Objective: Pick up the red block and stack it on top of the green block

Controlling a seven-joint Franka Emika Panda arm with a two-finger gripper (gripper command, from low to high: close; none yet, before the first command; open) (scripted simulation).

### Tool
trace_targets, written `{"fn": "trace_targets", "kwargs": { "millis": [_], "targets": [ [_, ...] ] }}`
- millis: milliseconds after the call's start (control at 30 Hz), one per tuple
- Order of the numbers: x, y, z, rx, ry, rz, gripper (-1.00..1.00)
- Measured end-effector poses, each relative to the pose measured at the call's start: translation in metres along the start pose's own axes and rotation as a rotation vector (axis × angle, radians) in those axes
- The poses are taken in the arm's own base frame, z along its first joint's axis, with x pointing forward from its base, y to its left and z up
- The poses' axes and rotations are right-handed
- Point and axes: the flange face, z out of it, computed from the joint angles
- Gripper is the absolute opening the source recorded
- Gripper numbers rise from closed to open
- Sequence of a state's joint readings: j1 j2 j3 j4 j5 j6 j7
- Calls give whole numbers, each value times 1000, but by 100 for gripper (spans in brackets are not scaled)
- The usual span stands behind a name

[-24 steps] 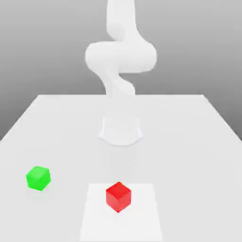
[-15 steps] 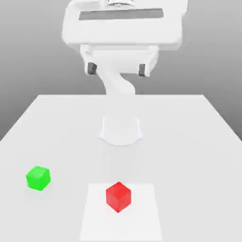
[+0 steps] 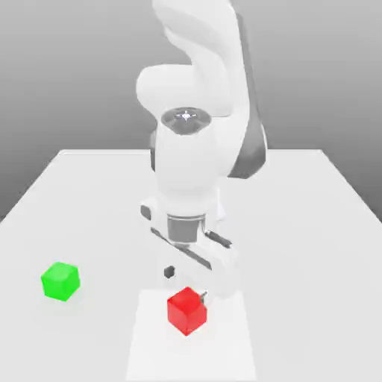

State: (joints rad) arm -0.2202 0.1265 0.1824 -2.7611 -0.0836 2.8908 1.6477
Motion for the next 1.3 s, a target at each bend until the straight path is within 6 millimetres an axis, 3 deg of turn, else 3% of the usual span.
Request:
{"fn": "trace_targets", "kwargs": {
  "millis": [100,133,367,633,700,767,833,867,1033,1100,1233,1267,1300],
  "targets": [
    [0,2,24,-3,0,-1,0],
    [0,3,32,-4,1,-2,-100],
    [0,3,33,-3,2,-1,-100],
    [-1,2,-22,-2,2,-3,-100],
    [20,3,-32,-5,7,52,-100],
    [54,6,-38,-7,12,143,-100],
    [125,20,-45,-8,15,337,-100],
    [151,29,-48,-9,15,411,-100],
    [243,80,-64,-5,7,699,-100],
    [256,88,-52,-4,6,740,-100],
    [257,89,-13,-4,5,744,-100],
    [257,90,-6,-4,5,744,100],
    [257,90,-6,-4,5,744,100]
  ]
}}
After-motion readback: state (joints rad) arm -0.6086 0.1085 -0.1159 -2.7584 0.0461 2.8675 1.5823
